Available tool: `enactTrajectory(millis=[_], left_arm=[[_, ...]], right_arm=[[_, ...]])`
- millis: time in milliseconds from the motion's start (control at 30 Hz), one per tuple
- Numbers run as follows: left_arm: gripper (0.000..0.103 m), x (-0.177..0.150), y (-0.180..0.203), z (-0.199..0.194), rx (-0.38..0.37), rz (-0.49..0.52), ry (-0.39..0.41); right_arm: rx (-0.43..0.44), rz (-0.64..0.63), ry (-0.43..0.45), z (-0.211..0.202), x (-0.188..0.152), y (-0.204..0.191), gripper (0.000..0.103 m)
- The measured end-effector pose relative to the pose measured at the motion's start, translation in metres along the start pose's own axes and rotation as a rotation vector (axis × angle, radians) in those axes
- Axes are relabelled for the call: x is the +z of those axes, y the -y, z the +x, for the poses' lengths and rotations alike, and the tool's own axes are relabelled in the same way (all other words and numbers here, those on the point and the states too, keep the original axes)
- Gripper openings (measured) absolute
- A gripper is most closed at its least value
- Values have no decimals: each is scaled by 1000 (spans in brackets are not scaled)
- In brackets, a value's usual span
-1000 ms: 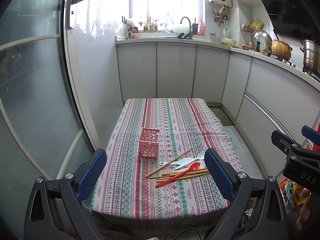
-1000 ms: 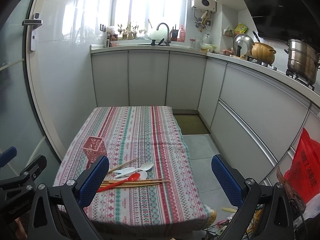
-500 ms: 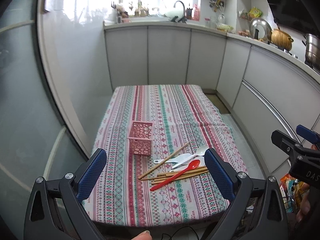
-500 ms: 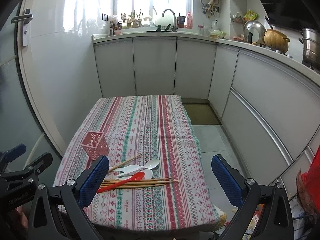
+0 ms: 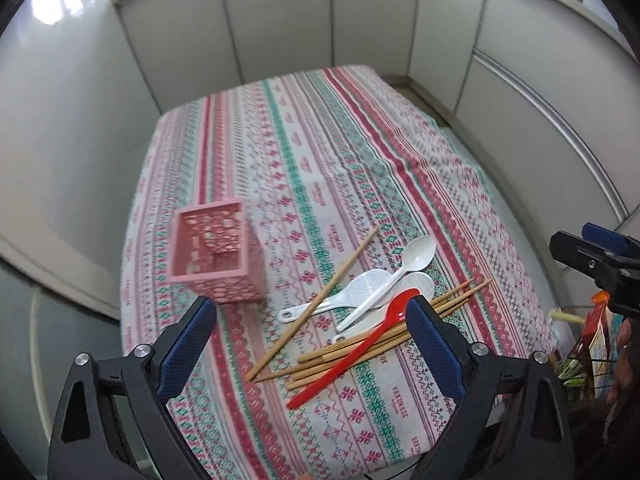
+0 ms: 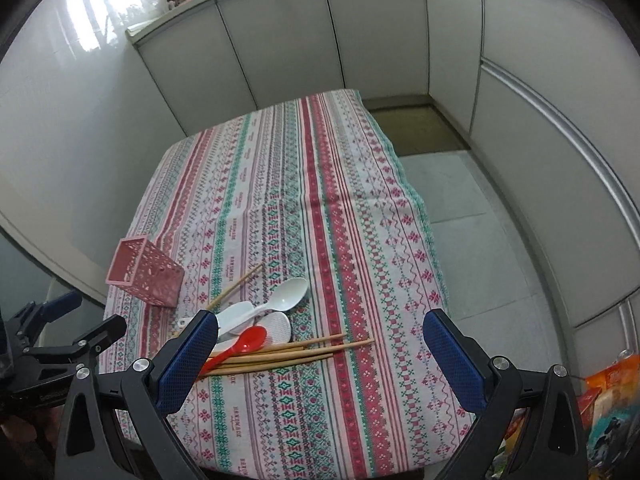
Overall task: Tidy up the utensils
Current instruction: 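Grasp a wooden chopstick with the left tool while the right tool grasps another chopstick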
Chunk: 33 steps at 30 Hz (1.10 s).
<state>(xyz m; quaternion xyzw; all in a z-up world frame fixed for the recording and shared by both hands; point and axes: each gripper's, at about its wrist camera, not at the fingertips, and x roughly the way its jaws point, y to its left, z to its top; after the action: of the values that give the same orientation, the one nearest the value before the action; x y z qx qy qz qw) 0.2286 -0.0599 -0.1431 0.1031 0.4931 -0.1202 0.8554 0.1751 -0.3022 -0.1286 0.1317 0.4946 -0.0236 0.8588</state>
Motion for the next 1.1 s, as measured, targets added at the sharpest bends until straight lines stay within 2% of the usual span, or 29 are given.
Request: enactTrajectory(millis=[33, 167, 400, 500, 633, 733, 800, 900, 1033, 1100], left_arm=[[92, 3, 5, 10, -11, 14, -17], [73, 19, 20, 53, -81, 53, -92], [50, 43, 29, 118, -95, 56, -183], [45, 48, 33, 137, -106, 57, -198], [43, 53, 40, 161, -94, 75, -208], [37, 55, 43, 175, -84, 87, -218], [25, 55, 44, 182, -82, 93, -223], [16, 55, 44, 186, -77, 98, -218], [11, 55, 40, 184, -83, 83, -214], [10, 55, 39, 179, -82, 83, -200]], right_arm=[[8, 22, -29, 12, 1, 9, 103], [25, 88, -108, 41, 7, 28, 103], [71, 136, -222, 74, 10, 46, 103], [82, 161, -255, 83, 11, 53, 103], [96, 203, -294, 94, 9, 63, 103], [101, 250, -323, 102, 6, 73, 103], [110, 283, -339, 107, 2, 79, 103], [116, 325, -373, 117, -6, 87, 103], [140, 388, -419, 130, -17, 92, 94], [167, 426, -438, 134, -23, 94, 85]])
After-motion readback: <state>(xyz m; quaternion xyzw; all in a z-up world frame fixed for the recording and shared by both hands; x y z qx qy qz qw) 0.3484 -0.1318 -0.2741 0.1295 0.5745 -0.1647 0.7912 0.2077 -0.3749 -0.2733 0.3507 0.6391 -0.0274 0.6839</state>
